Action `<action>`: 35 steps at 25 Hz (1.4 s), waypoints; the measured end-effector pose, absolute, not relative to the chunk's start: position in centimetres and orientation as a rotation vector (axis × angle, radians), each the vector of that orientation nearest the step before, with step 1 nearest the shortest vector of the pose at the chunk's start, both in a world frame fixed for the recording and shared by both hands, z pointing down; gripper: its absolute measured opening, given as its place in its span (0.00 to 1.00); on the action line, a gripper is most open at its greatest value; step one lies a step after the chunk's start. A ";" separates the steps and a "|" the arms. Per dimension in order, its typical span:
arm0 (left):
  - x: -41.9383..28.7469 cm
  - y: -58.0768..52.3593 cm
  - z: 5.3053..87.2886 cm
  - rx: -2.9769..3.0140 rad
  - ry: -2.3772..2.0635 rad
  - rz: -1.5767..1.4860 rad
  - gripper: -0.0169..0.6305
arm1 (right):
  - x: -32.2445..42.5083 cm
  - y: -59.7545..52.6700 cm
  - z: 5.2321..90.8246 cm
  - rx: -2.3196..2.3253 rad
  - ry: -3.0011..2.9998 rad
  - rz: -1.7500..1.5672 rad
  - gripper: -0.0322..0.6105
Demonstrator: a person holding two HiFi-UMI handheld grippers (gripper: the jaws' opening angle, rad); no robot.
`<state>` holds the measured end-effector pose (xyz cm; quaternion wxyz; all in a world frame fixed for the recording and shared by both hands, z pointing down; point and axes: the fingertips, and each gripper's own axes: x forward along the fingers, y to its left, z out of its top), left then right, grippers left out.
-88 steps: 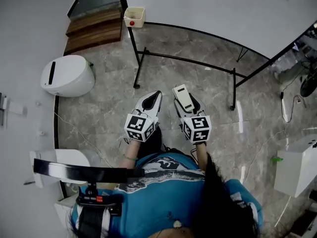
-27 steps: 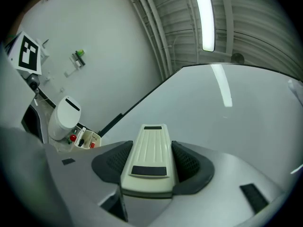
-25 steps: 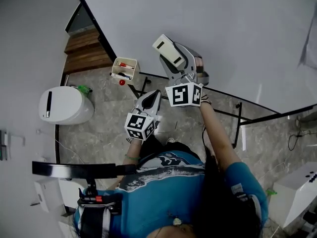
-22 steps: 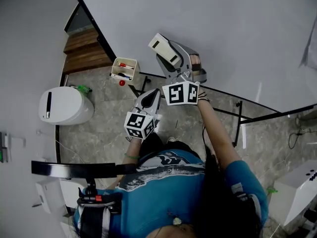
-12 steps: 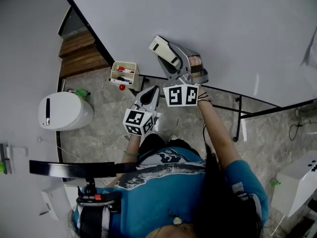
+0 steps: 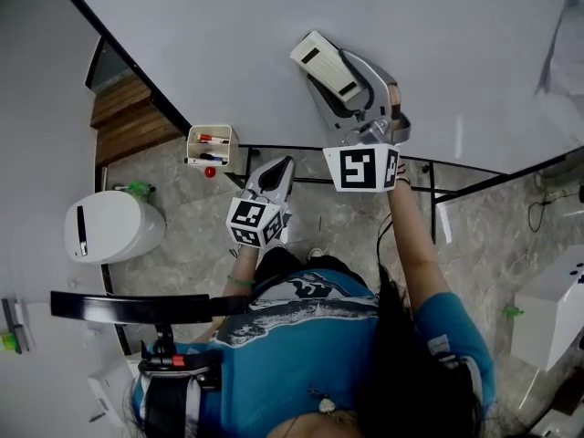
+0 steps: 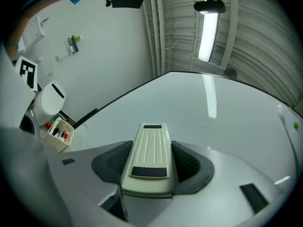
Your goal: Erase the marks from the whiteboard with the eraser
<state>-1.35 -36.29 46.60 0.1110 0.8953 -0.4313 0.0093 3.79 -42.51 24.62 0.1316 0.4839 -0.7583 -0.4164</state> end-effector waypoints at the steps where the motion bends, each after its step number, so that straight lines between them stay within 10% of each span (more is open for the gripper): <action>1: -1.0 -36.2 46.6 2.637 -1.255 0.030 0.03 | 4.8 -42.4 23.5 1.432 -2.193 -1.218 0.46; 16: 1.5 -35.0 46.3 2.682 -1.180 0.055 0.03 | 21.9 -41.2 12.2 1.925 -2.149 -1.282 0.46; 35: -0.9 -34.4 46.6 2.642 -1.252 0.057 0.03 | 16.1 -41.0 14.3 1.830 -2.157 -1.352 0.46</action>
